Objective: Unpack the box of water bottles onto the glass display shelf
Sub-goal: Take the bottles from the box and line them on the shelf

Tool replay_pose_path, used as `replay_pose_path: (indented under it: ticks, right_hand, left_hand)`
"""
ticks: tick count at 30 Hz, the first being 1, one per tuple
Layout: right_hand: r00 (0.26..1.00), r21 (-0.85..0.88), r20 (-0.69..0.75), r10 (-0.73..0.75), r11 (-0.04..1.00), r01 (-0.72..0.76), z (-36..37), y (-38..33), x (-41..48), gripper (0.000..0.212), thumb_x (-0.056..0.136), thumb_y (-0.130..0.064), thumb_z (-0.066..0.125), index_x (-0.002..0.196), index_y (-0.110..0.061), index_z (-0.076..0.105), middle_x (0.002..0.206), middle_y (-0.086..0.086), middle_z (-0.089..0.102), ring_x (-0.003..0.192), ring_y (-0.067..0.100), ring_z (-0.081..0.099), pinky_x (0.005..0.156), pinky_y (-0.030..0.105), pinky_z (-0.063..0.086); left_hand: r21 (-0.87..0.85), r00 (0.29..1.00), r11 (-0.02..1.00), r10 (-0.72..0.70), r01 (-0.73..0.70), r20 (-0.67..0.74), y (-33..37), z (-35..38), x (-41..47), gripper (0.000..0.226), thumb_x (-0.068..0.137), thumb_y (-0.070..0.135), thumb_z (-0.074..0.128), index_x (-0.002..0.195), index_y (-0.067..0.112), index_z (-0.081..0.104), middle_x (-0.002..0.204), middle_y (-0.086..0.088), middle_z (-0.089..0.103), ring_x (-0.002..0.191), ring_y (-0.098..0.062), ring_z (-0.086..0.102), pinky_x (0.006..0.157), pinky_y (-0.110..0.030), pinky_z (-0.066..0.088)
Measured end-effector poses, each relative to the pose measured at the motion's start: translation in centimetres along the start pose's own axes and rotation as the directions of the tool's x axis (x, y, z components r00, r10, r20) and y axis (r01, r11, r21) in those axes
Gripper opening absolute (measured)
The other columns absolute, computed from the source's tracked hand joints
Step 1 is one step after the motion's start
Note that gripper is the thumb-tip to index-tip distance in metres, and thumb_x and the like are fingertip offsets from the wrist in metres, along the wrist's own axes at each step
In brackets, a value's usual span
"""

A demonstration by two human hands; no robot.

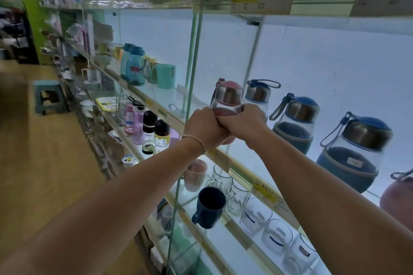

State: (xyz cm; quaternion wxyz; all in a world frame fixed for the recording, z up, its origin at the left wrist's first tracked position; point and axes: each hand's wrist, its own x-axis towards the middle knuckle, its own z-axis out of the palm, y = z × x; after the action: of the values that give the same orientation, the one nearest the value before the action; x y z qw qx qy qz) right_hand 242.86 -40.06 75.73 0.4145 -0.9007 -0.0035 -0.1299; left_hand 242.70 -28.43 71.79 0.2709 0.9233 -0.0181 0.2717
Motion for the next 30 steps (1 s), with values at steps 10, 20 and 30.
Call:
replay_pose_path:
  ticks: [10, 20, 30]
  right_hand:
    - [1.0, -0.088, 0.005, -0.024, 0.996, 0.025, -0.2, -0.4, -0.6, 0.063, 0.07, -0.056, 0.079, 0.112, -0.012, 0.063, 0.1, 0.006, 0.065, 0.093, 0.02, 0.063, 0.078, 0.031, 0.056]
    - [0.976, -0.081, -0.202, -0.084, 0.994, 0.069, -0.1, -2.7, -3.7, 0.085, 0.07, -0.055, 0.077, 0.133, -0.008, 0.046, 0.129, 0.014, 0.051, 0.119, 0.034, 0.053, 0.1, 0.044, 0.049]
    - [0.94, -0.081, -0.219, -0.26, 0.965, 0.248, 2.1, -7.1, -8.2, 0.064, 0.082, -0.033, 0.068, 0.139, -0.015, 0.043, 0.141, 0.009, 0.038, 0.133, 0.027, 0.036, 0.109, 0.043, 0.036]
  left_hand:
    - [0.092, 0.996, 0.996, 0.01, -0.017, 0.084, 1.2, -1.1, -0.8, 0.042, 0.073, 0.047, 0.067, 0.101, 0.016, 0.063, 0.07, 0.006, 0.043, 0.07, -0.014, 0.049, 0.062, -0.022, 0.037]
    - [0.078, 0.993, 0.991, 0.107, -0.11, 0.04, 2.2, -5.4, -2.9, 0.007, 0.089, 0.014, 0.048, 0.09, 0.008, 0.053, 0.088, -0.009, 0.052, 0.098, -0.031, 0.053, 0.074, -0.029, 0.035]
    - [-0.068, 0.997, 0.995, 0.074, -0.074, -0.011, -1.9, -10.1, -4.1, 0.027, 0.079, 0.028, 0.054, 0.098, 0.01, 0.049, 0.093, -0.009, 0.055, 0.094, -0.031, 0.058, 0.075, -0.035, 0.045]
